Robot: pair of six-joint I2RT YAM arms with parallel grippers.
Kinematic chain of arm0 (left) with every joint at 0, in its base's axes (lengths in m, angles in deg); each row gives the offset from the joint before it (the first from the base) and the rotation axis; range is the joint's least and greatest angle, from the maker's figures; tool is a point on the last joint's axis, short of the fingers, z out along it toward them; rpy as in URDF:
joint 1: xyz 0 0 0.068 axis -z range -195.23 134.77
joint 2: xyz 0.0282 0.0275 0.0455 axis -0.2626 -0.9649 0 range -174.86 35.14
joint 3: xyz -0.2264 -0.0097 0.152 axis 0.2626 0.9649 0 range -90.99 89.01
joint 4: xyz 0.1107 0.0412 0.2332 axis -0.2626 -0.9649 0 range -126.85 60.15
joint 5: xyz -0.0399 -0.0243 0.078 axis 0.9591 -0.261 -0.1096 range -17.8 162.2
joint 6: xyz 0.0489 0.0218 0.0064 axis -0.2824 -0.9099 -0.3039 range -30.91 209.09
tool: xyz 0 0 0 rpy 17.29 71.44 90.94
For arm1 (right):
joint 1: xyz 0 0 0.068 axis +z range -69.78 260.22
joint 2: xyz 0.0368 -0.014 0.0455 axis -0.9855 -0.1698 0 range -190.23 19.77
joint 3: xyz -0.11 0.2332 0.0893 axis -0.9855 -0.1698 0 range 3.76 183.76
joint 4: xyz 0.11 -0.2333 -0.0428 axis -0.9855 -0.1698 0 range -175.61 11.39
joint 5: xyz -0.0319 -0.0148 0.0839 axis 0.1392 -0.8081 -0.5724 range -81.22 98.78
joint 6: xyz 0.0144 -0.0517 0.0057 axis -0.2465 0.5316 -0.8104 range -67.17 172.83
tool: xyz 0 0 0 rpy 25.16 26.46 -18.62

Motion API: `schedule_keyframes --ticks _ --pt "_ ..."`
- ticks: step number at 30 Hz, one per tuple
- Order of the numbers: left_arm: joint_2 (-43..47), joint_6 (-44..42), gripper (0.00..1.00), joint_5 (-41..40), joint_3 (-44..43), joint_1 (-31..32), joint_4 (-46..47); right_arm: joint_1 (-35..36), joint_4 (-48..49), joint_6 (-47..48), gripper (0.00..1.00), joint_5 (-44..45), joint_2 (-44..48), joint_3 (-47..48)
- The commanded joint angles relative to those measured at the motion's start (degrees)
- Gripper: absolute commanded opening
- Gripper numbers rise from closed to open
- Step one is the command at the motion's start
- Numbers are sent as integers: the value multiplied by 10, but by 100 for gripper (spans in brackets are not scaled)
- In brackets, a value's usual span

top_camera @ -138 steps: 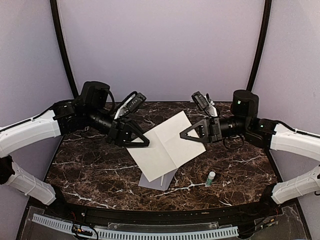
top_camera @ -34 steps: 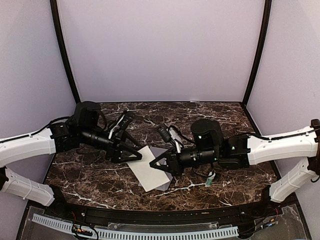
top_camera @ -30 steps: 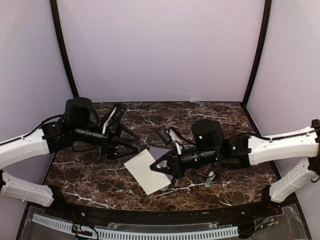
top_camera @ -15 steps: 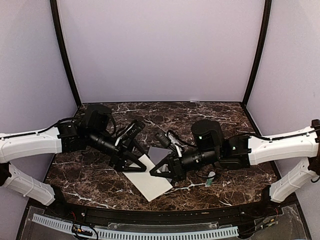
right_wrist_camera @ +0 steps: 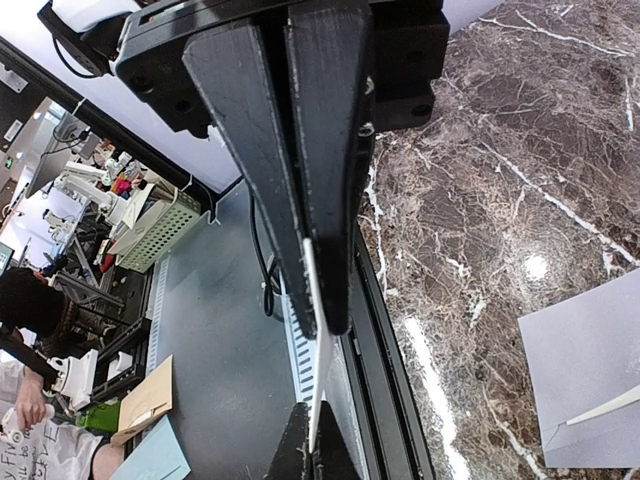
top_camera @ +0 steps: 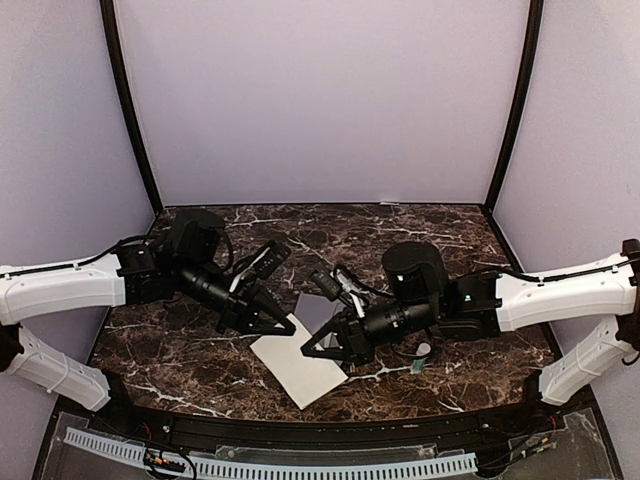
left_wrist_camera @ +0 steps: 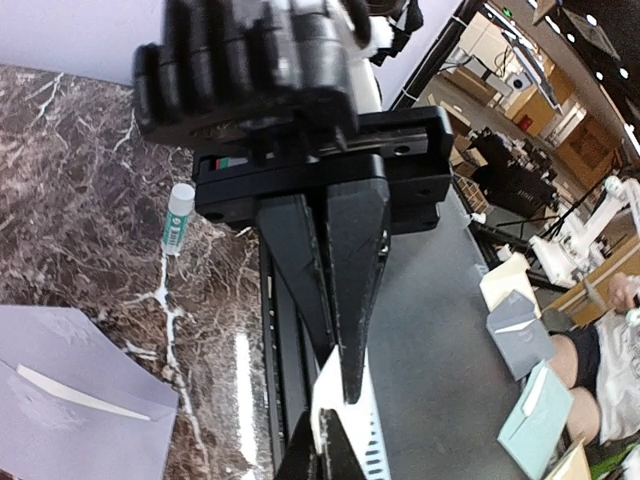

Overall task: Place the letter into the envelope and seal it
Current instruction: Fold the letter.

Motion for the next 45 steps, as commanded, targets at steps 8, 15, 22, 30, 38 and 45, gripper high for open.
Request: schedule_keyframes --ticks 8,15,22,30,38,45 --pt "-9 49 0 -6 7 1 34 4 36 7 39 37 22 -4" --pt "19 164 0 -84 18 1 76 -14 24 -9 89 82 88 -35" --pt "44 284 0 -144 63 1 156 -63 -17 -25 99 95 155 -48" --pt "84 368 0 -185 114 1 234 -87 6 -69 99 106 233 -106" --pt "138 426 0 -202 144 2 277 -87 134 -123 99 74 236 -159" --pt "165 469 0 -187 168 1 341 -63 157 -139 90 52 172 -127"
